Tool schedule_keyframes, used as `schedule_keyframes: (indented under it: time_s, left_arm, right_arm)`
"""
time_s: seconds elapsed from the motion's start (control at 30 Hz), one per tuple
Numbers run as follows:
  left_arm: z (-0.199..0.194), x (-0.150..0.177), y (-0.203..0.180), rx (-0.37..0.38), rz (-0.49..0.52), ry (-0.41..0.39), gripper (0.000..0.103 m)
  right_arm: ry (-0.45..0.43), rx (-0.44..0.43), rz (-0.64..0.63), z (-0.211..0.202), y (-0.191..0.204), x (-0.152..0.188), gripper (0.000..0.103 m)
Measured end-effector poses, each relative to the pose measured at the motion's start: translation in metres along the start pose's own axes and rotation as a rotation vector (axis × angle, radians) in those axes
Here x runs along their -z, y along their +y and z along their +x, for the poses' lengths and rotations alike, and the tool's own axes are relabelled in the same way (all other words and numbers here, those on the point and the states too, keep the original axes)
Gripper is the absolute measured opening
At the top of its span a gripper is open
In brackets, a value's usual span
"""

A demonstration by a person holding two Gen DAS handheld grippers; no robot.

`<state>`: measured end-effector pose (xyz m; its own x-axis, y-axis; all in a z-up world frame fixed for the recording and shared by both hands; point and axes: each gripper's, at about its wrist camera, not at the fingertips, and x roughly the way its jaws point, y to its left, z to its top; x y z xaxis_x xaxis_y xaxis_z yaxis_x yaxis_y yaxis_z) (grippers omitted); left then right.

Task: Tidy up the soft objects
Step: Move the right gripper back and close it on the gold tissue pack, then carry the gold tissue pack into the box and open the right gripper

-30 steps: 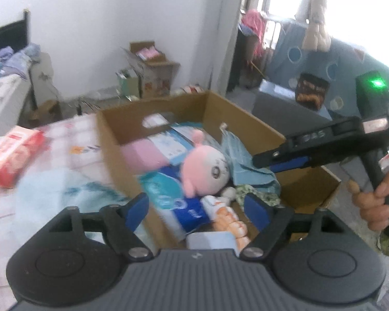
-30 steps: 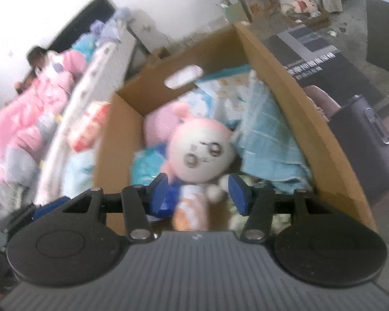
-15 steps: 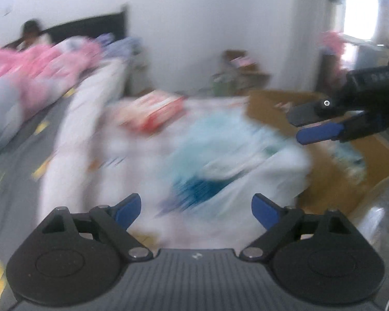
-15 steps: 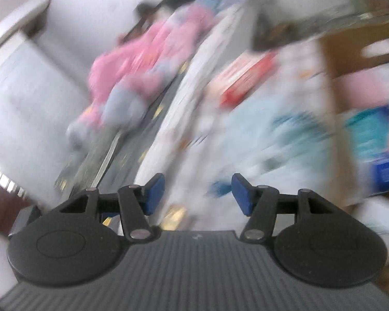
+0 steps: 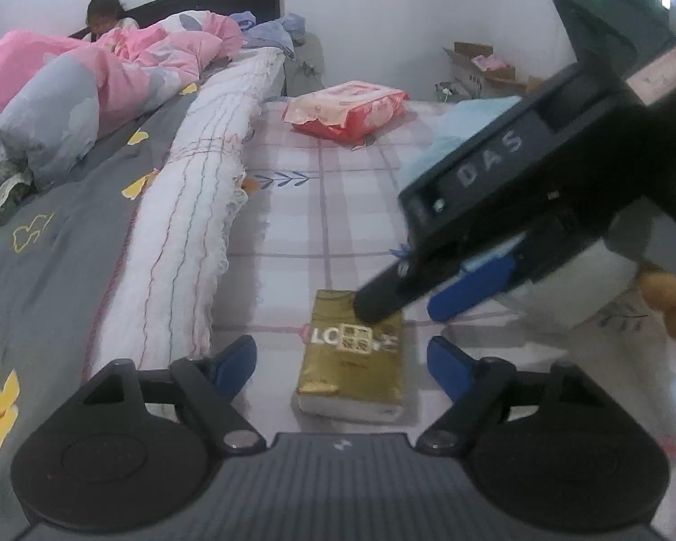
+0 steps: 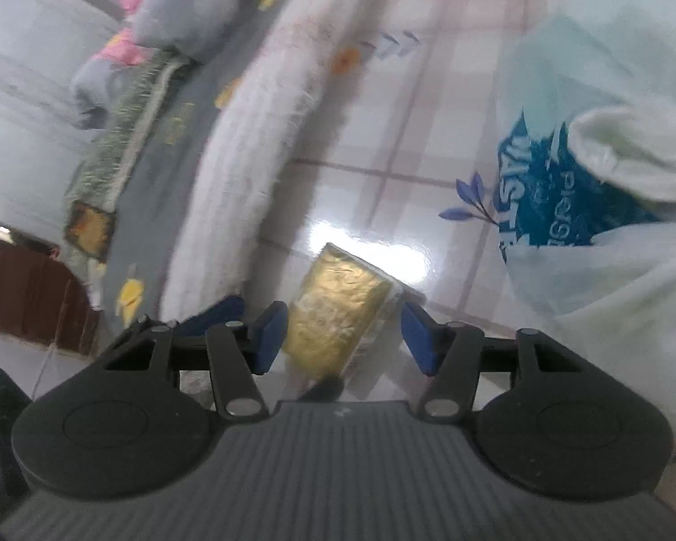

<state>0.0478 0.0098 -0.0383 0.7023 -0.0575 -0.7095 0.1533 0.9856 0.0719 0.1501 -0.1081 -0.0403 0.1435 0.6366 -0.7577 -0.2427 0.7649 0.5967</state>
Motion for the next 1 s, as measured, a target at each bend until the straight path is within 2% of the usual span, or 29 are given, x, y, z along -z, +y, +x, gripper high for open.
schedule_keyframes:
  time_s: [0.13, 0.2, 0.27, 0.33, 0.6, 0.7, 0.8, 0.9, 1.0]
  left_arm:
    - [0.026, 0.001, -0.001, -0.004, 0.013, 0.052, 0.077]
    - [0.036, 0.002, 0.000, 0.009, 0.008, 0.079, 0.068]
    - [0.038, 0.003, -0.002, 0.007, 0.022, 0.069, 0.066]
    - [0.037, 0.004, -0.003, 0.019, 0.015, 0.063, 0.055]
    - [0.022, 0.002, -0.006, 0.002, -0.026, 0.046, 0.053]
    - [0.004, -0.010, -0.011, -0.002, -0.017, 0.003, 0.053]
    - [-0.017, -0.030, -0.026, 0.009, 0.016, -0.069, 0.053]
    - [-0.036, -0.053, -0.054, 0.049, 0.072, -0.147, 0.053]
    - [-0.051, -0.078, -0.096, 0.122, 0.149, -0.212, 0.054]
  right_arm:
    - [0.004, 0.021, 0.049, 0.014, -0.006, 0.002, 0.049]
    - [0.002, 0.013, 0.076, 0.021, -0.011, 0.001, 0.039]
    - [-0.002, -0.001, 0.098, 0.021, -0.013, 0.001, 0.036]
    - [-0.006, -0.009, 0.105, 0.026, -0.013, 0.001, 0.035]
    - [-0.044, -0.021, 0.088, 0.021, -0.007, 0.004, 0.030]
    - [-0.091, -0.048, 0.070, -0.004, -0.001, 0.006, 0.029]
    - [-0.177, -0.056, 0.034, -0.044, 0.005, 0.008, 0.029]
    - [-0.279, -0.050, 0.019, -0.093, 0.000, 0.011, 0.029]
    - [-0.389, -0.030, 0.040, -0.151, -0.020, 0.023, 0.029]
